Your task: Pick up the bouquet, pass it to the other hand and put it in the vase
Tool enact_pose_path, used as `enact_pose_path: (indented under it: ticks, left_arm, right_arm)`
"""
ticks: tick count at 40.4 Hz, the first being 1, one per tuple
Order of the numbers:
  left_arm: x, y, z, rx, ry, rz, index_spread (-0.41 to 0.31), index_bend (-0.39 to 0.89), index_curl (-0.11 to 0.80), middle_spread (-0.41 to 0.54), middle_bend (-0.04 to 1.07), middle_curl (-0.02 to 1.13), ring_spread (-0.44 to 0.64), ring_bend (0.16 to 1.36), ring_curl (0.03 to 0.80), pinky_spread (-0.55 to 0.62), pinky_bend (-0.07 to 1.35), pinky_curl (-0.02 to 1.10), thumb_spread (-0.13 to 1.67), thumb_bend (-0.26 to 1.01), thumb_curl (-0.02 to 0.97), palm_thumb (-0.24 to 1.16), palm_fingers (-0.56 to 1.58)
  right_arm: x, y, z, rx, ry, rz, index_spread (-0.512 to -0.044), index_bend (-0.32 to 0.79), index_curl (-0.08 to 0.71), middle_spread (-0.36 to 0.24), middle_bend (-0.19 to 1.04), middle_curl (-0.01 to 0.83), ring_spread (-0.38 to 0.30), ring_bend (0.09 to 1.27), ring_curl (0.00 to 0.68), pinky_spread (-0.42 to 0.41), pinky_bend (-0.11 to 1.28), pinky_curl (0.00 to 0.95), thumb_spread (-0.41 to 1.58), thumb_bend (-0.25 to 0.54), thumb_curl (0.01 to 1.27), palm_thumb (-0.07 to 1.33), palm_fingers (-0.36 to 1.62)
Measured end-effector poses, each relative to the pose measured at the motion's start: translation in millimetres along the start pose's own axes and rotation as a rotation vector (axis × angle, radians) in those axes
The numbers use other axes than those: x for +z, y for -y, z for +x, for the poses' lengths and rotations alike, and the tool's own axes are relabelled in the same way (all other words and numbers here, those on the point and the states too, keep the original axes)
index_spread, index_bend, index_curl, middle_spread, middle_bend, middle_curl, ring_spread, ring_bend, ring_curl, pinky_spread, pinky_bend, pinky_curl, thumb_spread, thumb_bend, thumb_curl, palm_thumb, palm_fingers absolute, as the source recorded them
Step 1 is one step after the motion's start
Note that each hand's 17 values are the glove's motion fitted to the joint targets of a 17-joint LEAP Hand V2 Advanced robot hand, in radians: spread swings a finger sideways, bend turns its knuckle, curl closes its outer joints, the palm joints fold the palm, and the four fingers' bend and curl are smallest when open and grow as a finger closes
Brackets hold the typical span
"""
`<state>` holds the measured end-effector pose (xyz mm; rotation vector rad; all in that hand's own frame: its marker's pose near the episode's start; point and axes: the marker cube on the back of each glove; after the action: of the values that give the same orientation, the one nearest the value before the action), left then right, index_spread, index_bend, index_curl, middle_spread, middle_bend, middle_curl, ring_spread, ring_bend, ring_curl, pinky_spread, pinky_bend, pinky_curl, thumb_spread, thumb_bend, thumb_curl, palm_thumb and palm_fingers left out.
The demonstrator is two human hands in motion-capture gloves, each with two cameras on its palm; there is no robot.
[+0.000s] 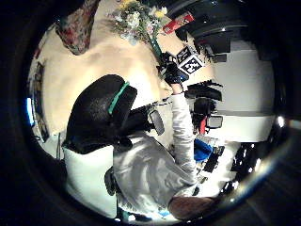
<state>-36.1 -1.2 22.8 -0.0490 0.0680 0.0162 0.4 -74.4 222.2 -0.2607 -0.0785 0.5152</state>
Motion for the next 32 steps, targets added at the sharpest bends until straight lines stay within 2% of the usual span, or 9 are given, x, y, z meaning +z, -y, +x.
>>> enact_pose_path:
  ticks: [2, 3, 4, 7, 11, 18, 20, 24, 32]
  left_arm:
    - [0.5, 0.5, -1.4, -0.006, -0.002, -0.007, 0.023, 0.29, 0.427, 0.308, 0.14, 0.19, 0.42, 0.48, 0.238, 0.42, 0.26, 0.31, 1.13, -0.02, 0.282, 0.33, 0.20]
    - [0.6, 0.4, -2.0, -0.009, -0.002, -0.010, 0.023, 0.29, 0.428, 0.308, 0.14, 0.19, 0.42, 0.47, 0.238, 0.42, 0.26, 0.31, 1.13, -0.02, 0.283, 0.33, 0.20]
    - [0.8, 0.4, -2.8, -0.012, -0.002, -0.012, 0.023, 0.29, 0.428, 0.308, 0.14, 0.19, 0.42, 0.47, 0.239, 0.42, 0.25, 0.31, 1.13, -0.02, 0.282, 0.33, 0.20]
    - [1.3, 0.8, -5.0, -0.018, -0.002, -0.014, 0.023, 0.29, 0.429, 0.308, 0.14, 0.19, 0.42, 0.47, 0.240, 0.42, 0.25, 0.32, 1.13, -0.02, 0.283, 0.33, 0.20]
    - [1.9, 1.1, -7.2, -0.023, -0.007, -0.028, 0.019, 0.30, 0.431, 0.307, 0.15, 0.19, 0.42, 0.47, 0.240, 0.42, 0.25, 0.32, 1.13, -0.02, 0.283, 0.33, 0.21]
    - [2.3, 5.5, -8.5, -0.033, -0.005, -0.031, 0.014, 0.30, 0.434, 0.307, 0.14, 0.19, 0.42, 0.46, 0.241, 0.42, 0.25, 0.32, 1.13, -0.02, 0.284, 0.33, 0.21]
    - [1.6, 5.3, -7.1, -0.034, -0.006, -0.039, 0.009, 0.30, 0.435, 0.301, 0.14, 0.19, 0.43, 0.47, 0.243, 0.41, 0.24, 0.32, 1.13, -0.02, 0.284, 0.33, 0.22]
    - [0.5, 6.7, -4.8, -0.044, -0.011, -0.040, 0.006, 0.31, 0.437, 0.297, 0.14, 0.19, 0.43, 0.46, 0.244, 0.41, 0.24, 0.32, 1.13, -0.02, 0.284, 0.33, 0.22]
    - [-4.9, 18.9, 7.0, -0.017, -0.113, 0.025, -0.005, 0.31, 0.437, 0.278, 0.16, 0.20, 0.42, 0.45, 0.245, 0.41, 0.22, 0.32, 1.13, -0.02, 0.282, 0.33, 0.26]
  right_arm:
    - [2.0, -0.3, -2.4, 0.032, -0.021, 0.023, -0.184, 0.25, 0.168, -0.055, 0.36, 0.394, -0.124, 0.65, 0.334, -0.073, 0.66, 0.321, 1.10, 0.016, 0.38, 0.77, 0.91]
    - [3.4, -0.4, -2.7, 0.049, -0.027, 0.026, -0.183, 0.17, 0.154, -0.050, 0.35, 0.393, -0.119, 0.65, 0.334, -0.063, 0.65, 0.317, 1.08, -0.005, 0.38, 0.75, 0.83]
    - [4.7, 0.2, -2.6, 0.065, -0.028, 0.032, -0.194, 0.27, 0.206, -0.075, 0.34, 0.398, -0.144, 0.63, 0.344, -0.104, 0.65, 0.332, 1.10, 0.018, 0.38, 0.79, 0.96]
    - [3.8, 7.2, -1.2, 0.084, 0.007, 0.096, -0.206, 0.24, 0.226, -0.104, 0.31, 0.399, -0.165, 0.59, 0.345, -0.155, 0.63, 0.331, 1.15, 0.030, 0.37, 0.82, 1.00]
    - [-4.3, 16.9, 6.6, 0.102, 0.077, 0.205, -0.224, 0.16, 0.246, -0.133, 0.37, 0.436, -0.196, 0.58, 0.366, -0.226, 0.62, 0.347, 1.21, 0.060, 0.37, 0.88, 1.12]
    - [-6.0, 31.0, 15.9, 0.121, 0.238, 0.405, -0.237, 0.12, 0.254, -0.172, 0.43, 0.486, -0.222, 0.75, 0.437, -0.264, 0.74, 0.408, 1.22, 0.104, 0.40, 1.00, 1.37]
    - [-7.9, 34.5, 18.0, 0.120, 0.313, 0.451, -0.239, 0.21, 0.285, -0.177, 0.55, 0.528, -0.218, 0.82, 0.467, -0.250, 0.72, 0.414, 1.19, 0.064, 0.39, 0.96, 1.51]
    - [-21.6, 37.3, 11.2, 0.022, 0.568, 0.524, -0.241, 0.35, 0.349, -0.182, 0.68, 0.580, -0.211, 0.87, 0.502, -0.240, 0.70, 0.436, 1.14, -0.025, 0.36, 0.85, 1.54]
    - [-74.2, 9.0, -7.6, -0.095, 1.012, 0.514, -0.230, 0.50, 0.445, -0.175, 0.81, 0.639, -0.200, 0.96, 0.558, -0.221, 0.76, 0.482, 1.12, 0.005, 0.36, 0.89, 1.46]
